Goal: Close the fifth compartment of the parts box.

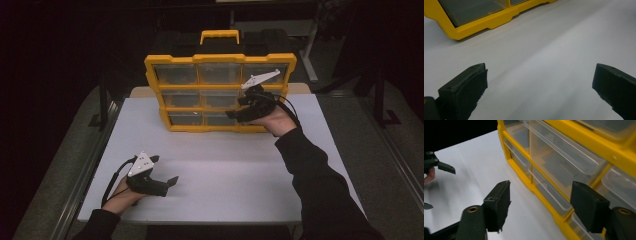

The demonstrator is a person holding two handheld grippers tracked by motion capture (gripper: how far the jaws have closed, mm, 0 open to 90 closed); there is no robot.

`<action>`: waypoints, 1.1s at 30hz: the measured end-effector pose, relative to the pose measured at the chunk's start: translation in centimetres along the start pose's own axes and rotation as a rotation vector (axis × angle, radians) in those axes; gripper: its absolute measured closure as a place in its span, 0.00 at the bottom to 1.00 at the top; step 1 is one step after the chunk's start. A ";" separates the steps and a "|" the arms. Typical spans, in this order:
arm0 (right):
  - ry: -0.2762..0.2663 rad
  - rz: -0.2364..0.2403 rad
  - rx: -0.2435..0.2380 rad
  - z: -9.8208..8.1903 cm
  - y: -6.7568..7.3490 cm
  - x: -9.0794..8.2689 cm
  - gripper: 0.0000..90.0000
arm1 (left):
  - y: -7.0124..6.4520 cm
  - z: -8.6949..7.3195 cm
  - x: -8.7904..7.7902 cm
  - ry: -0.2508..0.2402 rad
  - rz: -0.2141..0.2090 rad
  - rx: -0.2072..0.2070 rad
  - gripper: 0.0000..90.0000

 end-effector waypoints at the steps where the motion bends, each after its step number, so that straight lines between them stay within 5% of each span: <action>1: -0.006 -0.002 0.006 -0.2 0.0 -0.1 0.31 | 0.1 0.0 0.0 0.001 0.000 -0.001 0.00; 23: -0.050 -0.052 0.058 -5.8 1.4 -0.7 0.03 | 0.1 -0.1 0.0 0.009 -0.011 0.018 0.00; 33: -0.075 -0.062 0.090 -9.2 1.7 -1.4 0.00 | 0.1 -0.1 0.1 0.010 -0.016 0.017 0.00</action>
Point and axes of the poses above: each handheld gripper's, and its own axes: x roughly forward along the jaws, z roughly out of its top, y roughly to its left, the point moved 3 cm from there along x, roughly forward along the jaws, and after that the axes turned 3 degrees about -z, right-handed, at the moved point
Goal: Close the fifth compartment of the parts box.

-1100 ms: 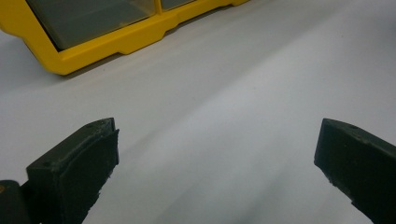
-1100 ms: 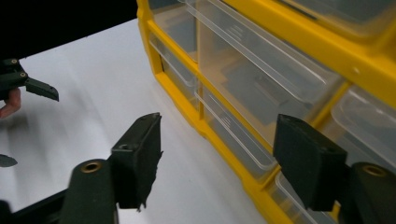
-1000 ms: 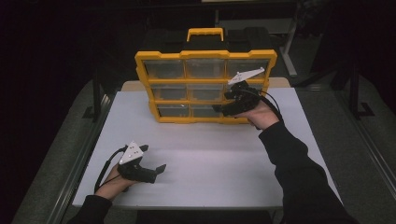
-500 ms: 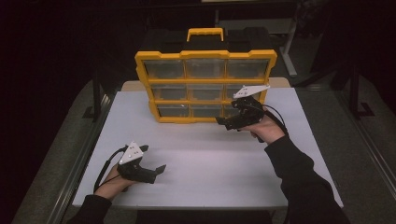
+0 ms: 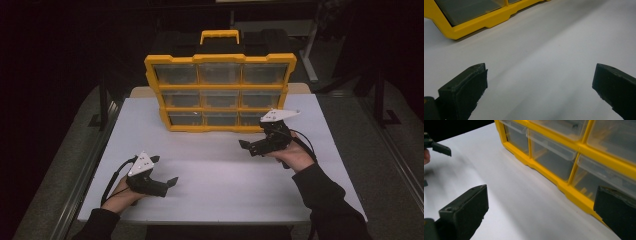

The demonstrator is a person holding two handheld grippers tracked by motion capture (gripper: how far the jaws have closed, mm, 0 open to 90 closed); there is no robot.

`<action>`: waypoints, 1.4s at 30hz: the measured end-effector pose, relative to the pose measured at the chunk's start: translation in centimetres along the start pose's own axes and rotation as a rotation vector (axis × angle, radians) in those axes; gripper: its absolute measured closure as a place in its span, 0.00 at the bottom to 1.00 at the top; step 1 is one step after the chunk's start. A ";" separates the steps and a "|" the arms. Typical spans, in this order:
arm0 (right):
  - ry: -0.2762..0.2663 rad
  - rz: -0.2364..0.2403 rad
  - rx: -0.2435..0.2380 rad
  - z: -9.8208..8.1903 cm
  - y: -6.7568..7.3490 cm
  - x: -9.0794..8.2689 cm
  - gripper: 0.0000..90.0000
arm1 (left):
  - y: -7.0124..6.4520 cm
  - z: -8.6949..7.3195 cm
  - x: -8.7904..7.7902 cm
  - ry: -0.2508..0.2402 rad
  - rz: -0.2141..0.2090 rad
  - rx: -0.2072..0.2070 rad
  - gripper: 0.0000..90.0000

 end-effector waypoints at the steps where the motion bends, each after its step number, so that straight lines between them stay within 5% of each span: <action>1: 0.001 -0.002 0.001 -0.3 0.0 -0.1 0.00 | 0.0 0.0 0.0 0.000 0.001 -0.002 0.00; 26: 0.054 -0.038 0.035 -8.6 0.0 -1.8 0.00 | -0.2 0.0 0.0 0.004 0.000 0.003 0.00; 42: 0.117 -0.064 0.030 -11.2 -0.1 -2.3 0.00 | -0.2 0.1 0.1 0.006 -0.004 0.008 0.00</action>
Point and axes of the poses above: each handheld gripper's, and its own axes: x roughly forward along the jaws, z roughly out of its top, y roughly to its left, the point moved 3 cm from there along x, roughly forward along the jaws, and after that the axes turned 3 degrees about -z, right-handed, at the moved point
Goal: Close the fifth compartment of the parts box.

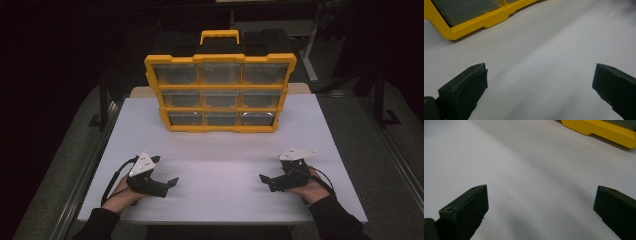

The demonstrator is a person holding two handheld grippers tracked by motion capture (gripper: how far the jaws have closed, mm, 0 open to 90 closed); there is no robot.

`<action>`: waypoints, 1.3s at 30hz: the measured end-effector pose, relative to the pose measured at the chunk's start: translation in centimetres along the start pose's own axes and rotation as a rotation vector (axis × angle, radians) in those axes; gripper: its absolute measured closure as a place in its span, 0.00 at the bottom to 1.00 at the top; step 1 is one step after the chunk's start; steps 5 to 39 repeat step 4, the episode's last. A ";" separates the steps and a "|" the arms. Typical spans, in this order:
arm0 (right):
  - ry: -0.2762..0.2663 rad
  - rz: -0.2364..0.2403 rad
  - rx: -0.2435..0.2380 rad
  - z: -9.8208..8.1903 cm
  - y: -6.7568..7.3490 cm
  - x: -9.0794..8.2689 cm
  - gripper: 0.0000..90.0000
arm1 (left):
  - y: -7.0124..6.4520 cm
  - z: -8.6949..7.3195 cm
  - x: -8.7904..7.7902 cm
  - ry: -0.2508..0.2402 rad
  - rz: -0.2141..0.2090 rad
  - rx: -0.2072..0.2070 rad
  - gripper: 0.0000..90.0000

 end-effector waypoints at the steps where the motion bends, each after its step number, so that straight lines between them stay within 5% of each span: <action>1: 0.004 -0.003 0.000 -0.1 0.0 0.0 0.00 | 0.0 0.0 0.1 0.002 -0.002 0.004 0.00; 39: -0.001 -0.010 0.003 -0.1 -0.1 -0.1 0.00 | 0.0 0.0 0.1 0.008 -0.005 0.008 0.00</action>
Point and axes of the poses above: each handheld gripper's, and its own axes: x roughly forward along the jaws, z roughly out of its top, y roughly to its left, the point moved 3 cm from there along x, roughly forward along the jaws, and after that the axes turned 3 degrees about -z, right-handed, at the moved point
